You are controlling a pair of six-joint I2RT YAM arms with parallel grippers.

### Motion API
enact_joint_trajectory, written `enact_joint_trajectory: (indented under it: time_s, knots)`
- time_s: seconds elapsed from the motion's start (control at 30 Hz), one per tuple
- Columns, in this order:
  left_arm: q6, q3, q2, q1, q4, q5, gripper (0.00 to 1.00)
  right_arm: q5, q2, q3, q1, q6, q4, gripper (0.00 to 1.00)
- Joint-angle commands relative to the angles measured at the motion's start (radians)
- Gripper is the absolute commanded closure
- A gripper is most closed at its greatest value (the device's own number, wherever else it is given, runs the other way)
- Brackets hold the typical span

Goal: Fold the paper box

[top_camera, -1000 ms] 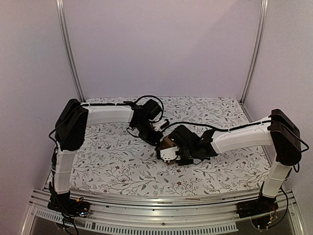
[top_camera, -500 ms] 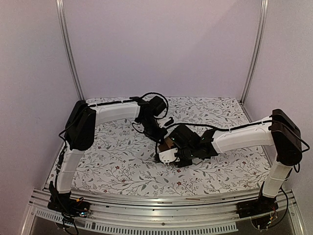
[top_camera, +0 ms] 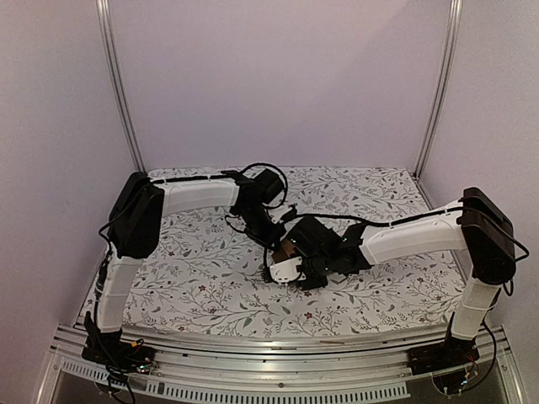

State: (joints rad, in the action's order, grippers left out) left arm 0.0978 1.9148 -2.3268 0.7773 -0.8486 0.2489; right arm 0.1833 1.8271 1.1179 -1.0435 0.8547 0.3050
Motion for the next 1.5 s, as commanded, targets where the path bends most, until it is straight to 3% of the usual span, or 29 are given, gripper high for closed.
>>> enact_joint_trajectory:
  time_s: [0.0,0.5,0.77,0.93,1.07,1.2,1.47]
  knots:
    - [0.019,-0.121,0.099,0.016,0.084,0.058,1.00,-0.081,0.106,-0.043,-0.033,-0.010,0.184,0.66]
    - [0.029,-0.369,0.254,0.015,0.261,0.039,1.00,-0.059,0.125,-0.019,-0.062,-0.025,0.197,0.66]
    - [0.028,-0.360,0.232,0.014,0.278,0.029,1.00,-0.098,-0.099,0.055,-0.047,-0.074,0.305,0.56]
    - [0.000,-0.393,0.235,0.016,0.286,0.030,1.00,-0.331,-0.192,0.166,0.094,-0.160,0.459,0.54]
    - [-0.019,-0.449,0.266,0.022,0.316,0.041,1.00,-0.441,-0.206,0.177,0.269,-0.226,0.443,0.51]
    - [-0.019,-0.507,0.304,0.040,0.347,0.030,1.00,-0.534,-0.135,0.213,0.438,-0.403,0.413,0.44]
    - [-0.006,-0.590,0.377,0.084,0.399,-0.058,1.00,-0.586,0.059,0.290,0.475,-0.505,0.485,0.41]
